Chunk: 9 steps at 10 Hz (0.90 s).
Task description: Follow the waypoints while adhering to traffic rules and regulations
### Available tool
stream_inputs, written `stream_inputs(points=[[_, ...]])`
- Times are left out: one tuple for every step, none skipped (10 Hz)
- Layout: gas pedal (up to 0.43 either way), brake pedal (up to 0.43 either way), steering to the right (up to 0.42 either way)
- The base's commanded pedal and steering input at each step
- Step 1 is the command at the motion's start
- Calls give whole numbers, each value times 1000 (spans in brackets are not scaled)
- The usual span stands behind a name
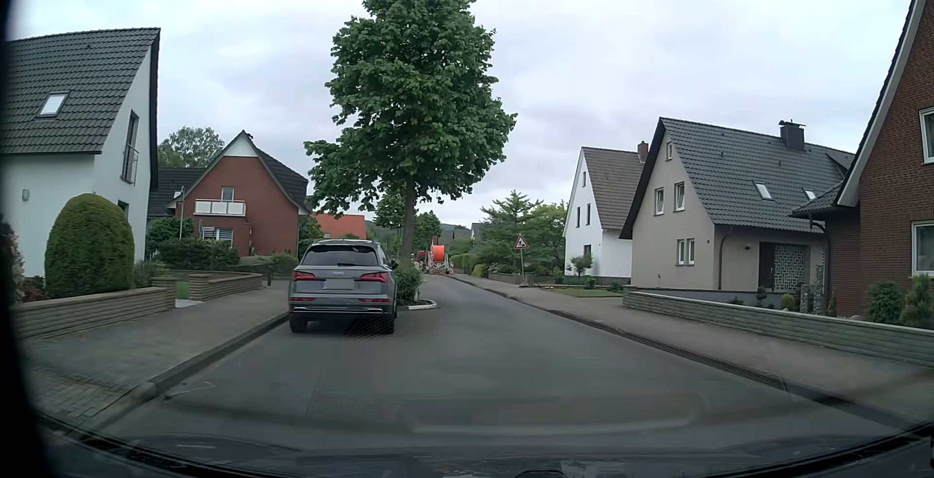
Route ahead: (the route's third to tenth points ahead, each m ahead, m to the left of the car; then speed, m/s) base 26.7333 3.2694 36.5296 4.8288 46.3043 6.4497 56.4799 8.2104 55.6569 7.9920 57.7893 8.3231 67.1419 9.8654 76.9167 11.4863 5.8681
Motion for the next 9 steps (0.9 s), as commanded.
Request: stream_inputs(points=[[209, 0, 79], [209, 0, 61], [209, 0, 49], [209, 0, 42], [209, 0, 30], [209, 0, 18], [209, 0, 4], [209, 0, -9], [209, 0, -21]])
